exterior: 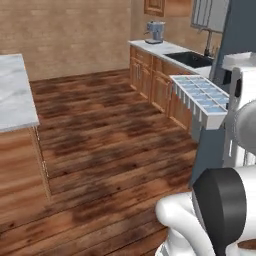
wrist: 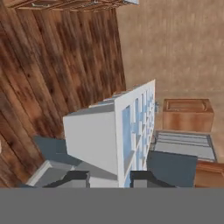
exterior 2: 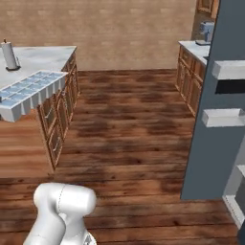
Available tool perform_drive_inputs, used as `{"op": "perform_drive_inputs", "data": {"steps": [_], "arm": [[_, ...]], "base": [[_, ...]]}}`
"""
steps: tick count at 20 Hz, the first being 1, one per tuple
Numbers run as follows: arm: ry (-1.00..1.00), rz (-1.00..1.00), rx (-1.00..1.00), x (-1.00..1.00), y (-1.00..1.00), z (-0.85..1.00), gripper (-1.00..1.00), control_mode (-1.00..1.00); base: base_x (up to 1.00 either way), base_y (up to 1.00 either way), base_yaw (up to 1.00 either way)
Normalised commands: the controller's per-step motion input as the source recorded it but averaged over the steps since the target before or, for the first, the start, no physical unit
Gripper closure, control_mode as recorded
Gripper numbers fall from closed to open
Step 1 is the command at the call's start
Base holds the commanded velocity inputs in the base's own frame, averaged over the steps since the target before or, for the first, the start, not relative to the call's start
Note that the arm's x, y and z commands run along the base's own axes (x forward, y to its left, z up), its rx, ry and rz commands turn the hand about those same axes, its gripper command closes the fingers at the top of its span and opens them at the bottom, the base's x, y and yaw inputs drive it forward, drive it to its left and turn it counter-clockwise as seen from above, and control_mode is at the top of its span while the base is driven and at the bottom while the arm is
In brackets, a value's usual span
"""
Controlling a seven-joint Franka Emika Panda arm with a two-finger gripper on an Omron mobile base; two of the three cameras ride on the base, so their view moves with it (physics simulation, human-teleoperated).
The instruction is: Open the freezer door, pick up the ice cube tray from the freezer, and place it on the dining counter.
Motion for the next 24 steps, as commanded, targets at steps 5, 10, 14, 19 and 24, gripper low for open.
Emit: {"op": "perform_drive_inputs", "data": {"steps": [5, 10, 14, 19, 24], "arm": [[0.0, 0.0, 0.0, 0.0, 0.0, 0.0, 1.0, 1.0], [0.0, 0.0, 0.0, 0.0, 0.0, 0.0, 1.0, 1.0], [0.0, 0.0, 0.0, 0.0, 0.0, 0.0, 1.0, 1.0], [0.0, 0.0, 0.0, 0.0, 0.0, 0.0, 1.0, 1.0], [0.0, 0.0, 0.0, 0.0, 0.0, 0.0, 1.0, 1.0]], "base": [[-0.22, 0.0, 1.0], [0.05, 0.09, 0.95], [0.59, 0.64, 0.53], [1.0, 0.98, 0.05], [1.0, 0.26, -0.02]]}}
